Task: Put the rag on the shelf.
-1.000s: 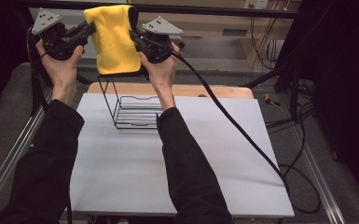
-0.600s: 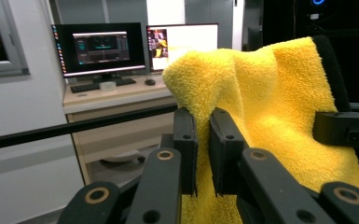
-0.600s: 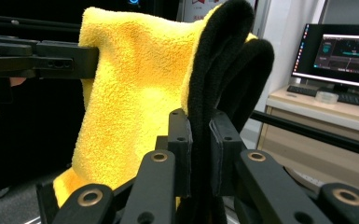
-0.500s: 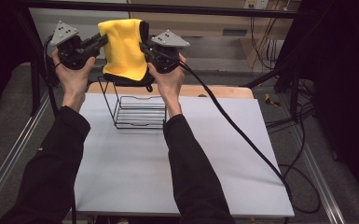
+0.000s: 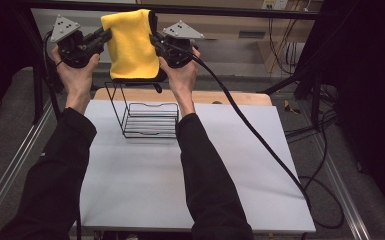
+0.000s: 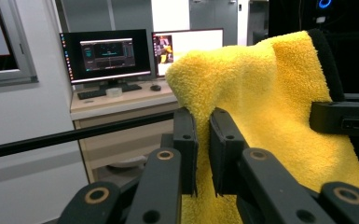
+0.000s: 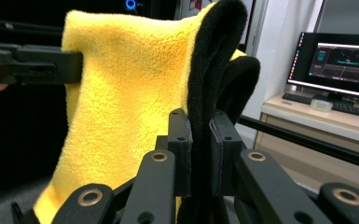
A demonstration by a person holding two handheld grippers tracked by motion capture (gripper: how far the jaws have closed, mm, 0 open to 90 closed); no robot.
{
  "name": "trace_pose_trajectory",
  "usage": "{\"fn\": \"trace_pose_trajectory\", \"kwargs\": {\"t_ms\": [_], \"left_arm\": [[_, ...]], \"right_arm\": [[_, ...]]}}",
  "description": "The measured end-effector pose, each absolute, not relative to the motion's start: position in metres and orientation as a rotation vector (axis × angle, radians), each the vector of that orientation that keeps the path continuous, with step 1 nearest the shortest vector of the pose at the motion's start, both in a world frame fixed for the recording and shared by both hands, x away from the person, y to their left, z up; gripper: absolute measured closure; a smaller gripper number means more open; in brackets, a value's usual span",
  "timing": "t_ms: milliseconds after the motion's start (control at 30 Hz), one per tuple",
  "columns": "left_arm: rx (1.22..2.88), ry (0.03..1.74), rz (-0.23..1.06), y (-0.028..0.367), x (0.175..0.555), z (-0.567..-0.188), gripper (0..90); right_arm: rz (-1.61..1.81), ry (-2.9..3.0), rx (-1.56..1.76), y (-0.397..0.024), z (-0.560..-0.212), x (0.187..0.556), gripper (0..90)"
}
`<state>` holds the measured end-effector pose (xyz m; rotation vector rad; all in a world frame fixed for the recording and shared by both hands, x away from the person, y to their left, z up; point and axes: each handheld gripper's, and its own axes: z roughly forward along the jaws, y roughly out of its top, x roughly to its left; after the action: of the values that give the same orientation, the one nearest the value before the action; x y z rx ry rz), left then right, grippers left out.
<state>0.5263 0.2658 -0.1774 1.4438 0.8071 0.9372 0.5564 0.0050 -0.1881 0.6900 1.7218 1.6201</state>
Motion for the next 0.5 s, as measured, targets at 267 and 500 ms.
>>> {"fn": "trace_pose_trajectory", "kwargs": {"t_ms": [267,500], "left_arm": [[1.486,0.801,0.91,0.267,0.527,-0.199,81.8],[1.519,0.81,0.919,0.26,0.53,-0.207,81.7]], "right_arm": [[1.59,1.772,0.707,0.004,-0.213,0.562,81.3],[1.561,1.782,0.724,-0.002,-0.221,0.567,81.2]]}}
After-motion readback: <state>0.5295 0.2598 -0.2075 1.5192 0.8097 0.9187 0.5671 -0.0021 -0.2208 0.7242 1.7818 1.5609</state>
